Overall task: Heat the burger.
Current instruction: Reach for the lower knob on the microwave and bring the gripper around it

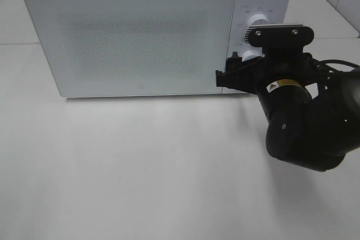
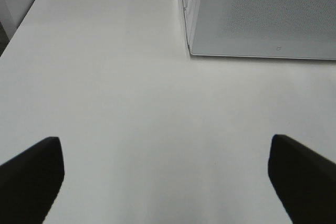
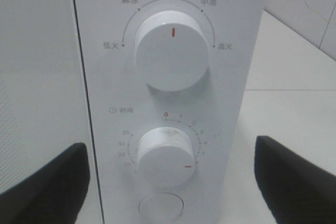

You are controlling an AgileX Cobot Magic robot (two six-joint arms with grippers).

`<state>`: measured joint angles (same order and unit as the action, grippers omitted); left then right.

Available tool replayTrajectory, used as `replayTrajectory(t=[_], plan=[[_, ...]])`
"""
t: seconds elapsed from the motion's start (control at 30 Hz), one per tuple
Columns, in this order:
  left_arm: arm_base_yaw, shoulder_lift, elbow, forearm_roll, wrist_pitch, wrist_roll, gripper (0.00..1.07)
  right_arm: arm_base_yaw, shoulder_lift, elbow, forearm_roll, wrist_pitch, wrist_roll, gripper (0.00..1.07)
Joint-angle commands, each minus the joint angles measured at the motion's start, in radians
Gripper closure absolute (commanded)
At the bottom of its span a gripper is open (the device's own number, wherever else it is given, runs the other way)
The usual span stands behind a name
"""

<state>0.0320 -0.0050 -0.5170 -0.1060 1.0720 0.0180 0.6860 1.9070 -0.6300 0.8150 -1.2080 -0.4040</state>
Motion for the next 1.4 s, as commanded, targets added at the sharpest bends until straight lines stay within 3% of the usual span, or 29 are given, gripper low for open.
replayTrajectory(t=[0.03,0.5,1.4], plan=[[0.004,-0.014,0.000,-0.003,-0.002,-0.005,0.09,-0.003,-0.002,-0.008,-0.021,-0.037,0.010,0.31],[0.004,-0.014,0.000,-0.003,-0.002,-0.005,0.09,-0.046,0.008,-0.008,-0.089,-0.043,0.056,0.31],[0.004,-0.014,0.000,-0.003,-0.002,-0.005,0.09,-0.081,0.168,-0.148,-0.142,-0.004,0.082,0.33]])
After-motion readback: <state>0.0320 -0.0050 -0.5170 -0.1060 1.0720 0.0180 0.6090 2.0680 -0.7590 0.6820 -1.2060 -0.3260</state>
